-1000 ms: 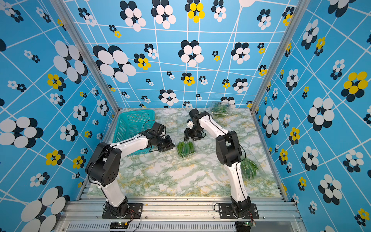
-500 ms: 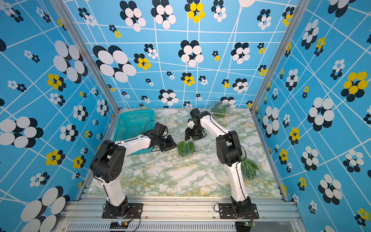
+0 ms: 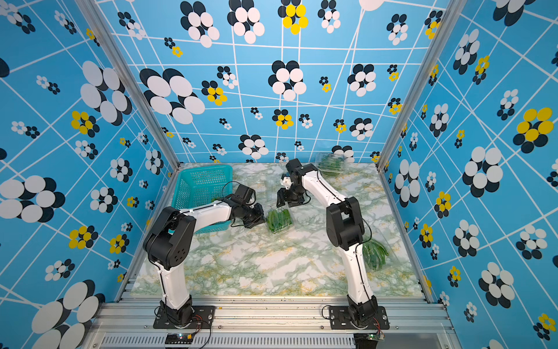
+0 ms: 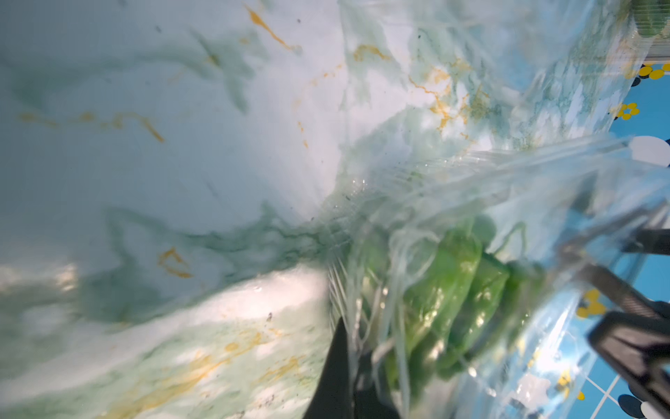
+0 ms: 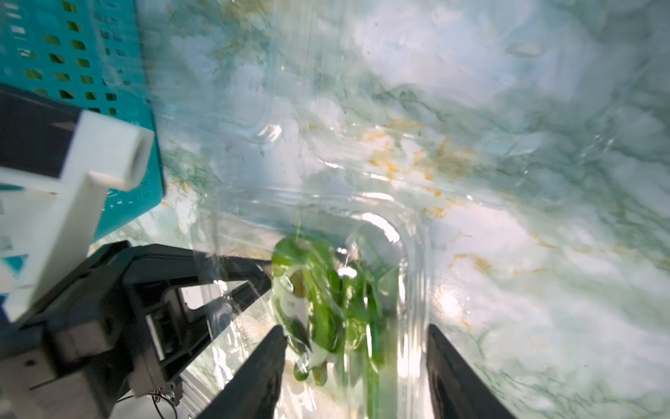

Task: Take small green peppers out of containers
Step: Open the packing box at the center of the board.

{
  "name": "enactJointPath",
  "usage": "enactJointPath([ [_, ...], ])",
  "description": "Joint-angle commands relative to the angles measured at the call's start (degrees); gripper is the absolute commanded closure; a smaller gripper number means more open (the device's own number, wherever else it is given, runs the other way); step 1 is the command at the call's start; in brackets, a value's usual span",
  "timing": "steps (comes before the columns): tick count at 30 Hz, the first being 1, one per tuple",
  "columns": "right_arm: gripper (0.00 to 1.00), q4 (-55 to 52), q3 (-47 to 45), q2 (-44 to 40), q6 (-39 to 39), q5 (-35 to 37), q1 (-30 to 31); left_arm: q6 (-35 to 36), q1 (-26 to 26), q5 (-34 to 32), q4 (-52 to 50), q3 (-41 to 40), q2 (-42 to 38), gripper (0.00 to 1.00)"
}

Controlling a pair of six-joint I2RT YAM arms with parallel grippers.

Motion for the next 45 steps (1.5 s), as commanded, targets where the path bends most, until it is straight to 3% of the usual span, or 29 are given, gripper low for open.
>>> enactJointPath([
  [1,0.35,2.11,2.15,-2.52,0.48,0.74,-2.79,0.42,-0.41,-2.25,-5.22,1.12,-2.54,0.98],
  [7,0.36,2.48,3.12,-4.43,-0.45,5.89,-3.69,-0.30,-0.83,-4.41,-7.61,2.07,-2.98,0.98],
  [15,0.38,9.03,-15.49,-19.97,-3.34,10.75,1.05,-1.09,-0.95,-5.15,-8.59,3.62,-1.38,0.97],
  [19,0.40,10.48,-21.36,-22.76,-3.80,13.71,6.37,-1.36,-1.12,-4.79,-8.11,3.89,-0.45,0.97],
  [25,0.42,15.83,-27.52,-23.31,-0.63,15.33,11.46,-1.53,-1.45,-4.70,-7.28,2.88,-0.76,0.97],
  [35,0.43,17.07,-28.14,-21.35,-0.63,18.97,15.80,-2.15,-1.74,-4.13,-5.14,1.70,-0.26,0.97],
  [39,0.43,16.55,-27.19,-19.38,-0.20,24.22,18.55,-1.80,-1.82,-4.35,-5.67,2.04,0.00,0.97],
  [45,0.43,18.23,-28.69,-18.66,1.61,23.58,19.67,-1.95,-1.83,-4.00,-5.13,1.90,0.51,0.97],
])
